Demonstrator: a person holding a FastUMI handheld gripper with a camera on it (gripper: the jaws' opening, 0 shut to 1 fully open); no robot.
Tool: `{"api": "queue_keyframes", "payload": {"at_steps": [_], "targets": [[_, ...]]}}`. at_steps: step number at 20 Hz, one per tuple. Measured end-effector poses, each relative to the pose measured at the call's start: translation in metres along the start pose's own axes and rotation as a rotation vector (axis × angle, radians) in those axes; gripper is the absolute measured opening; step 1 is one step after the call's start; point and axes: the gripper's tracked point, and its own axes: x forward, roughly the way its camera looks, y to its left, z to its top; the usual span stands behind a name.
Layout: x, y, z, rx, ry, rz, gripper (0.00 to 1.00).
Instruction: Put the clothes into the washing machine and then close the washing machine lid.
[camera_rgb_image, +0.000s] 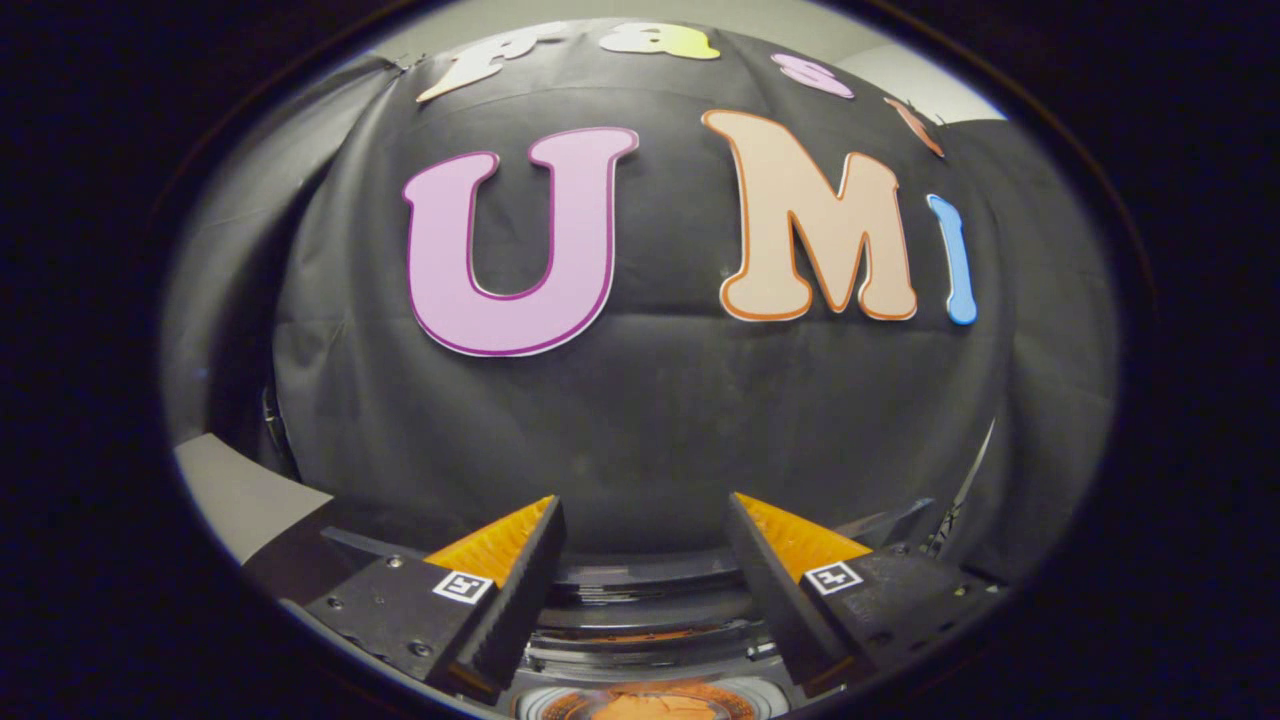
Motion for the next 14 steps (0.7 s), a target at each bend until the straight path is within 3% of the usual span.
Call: {"api": "queue_keyframes", "payload": {"at_steps": [14], "targets": [[-0.039, -0.004, -0.007, -0.002, -0.018, -0.007, 0.97]]}}
